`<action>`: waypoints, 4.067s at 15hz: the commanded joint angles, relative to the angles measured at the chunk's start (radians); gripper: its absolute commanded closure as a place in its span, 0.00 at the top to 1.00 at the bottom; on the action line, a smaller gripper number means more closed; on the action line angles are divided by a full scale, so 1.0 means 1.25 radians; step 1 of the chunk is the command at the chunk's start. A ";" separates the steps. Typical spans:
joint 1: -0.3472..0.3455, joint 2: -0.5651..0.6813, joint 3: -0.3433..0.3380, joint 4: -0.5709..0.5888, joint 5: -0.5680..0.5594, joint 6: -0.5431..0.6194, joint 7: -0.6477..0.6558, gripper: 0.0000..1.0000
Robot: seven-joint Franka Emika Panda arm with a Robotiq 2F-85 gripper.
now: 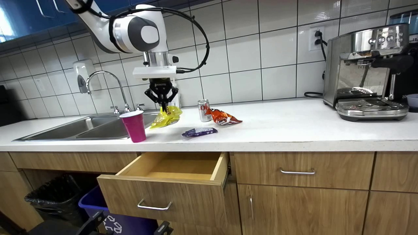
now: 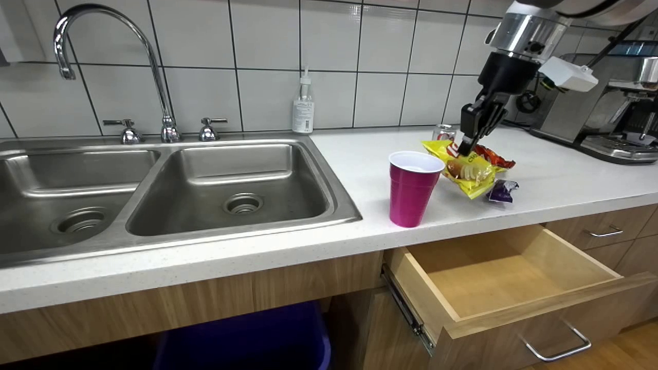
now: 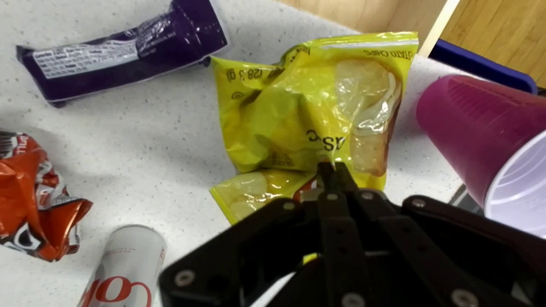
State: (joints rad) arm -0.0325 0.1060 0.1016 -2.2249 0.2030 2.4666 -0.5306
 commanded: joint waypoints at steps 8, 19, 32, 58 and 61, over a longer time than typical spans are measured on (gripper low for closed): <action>0.005 -0.080 -0.042 -0.124 0.012 -0.001 -0.014 0.00; 0.037 -0.172 -0.047 -0.256 0.006 0.012 -0.006 0.00; 0.042 -0.184 -0.085 -0.313 -0.135 -0.008 -0.049 0.00; 0.064 0.017 -0.041 -0.247 -0.354 0.127 -0.445 0.00; 0.061 0.043 -0.039 -0.239 -0.384 0.164 -0.446 0.00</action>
State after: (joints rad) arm 0.0541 0.1214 0.0440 -2.5519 -0.2373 2.6323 -1.0611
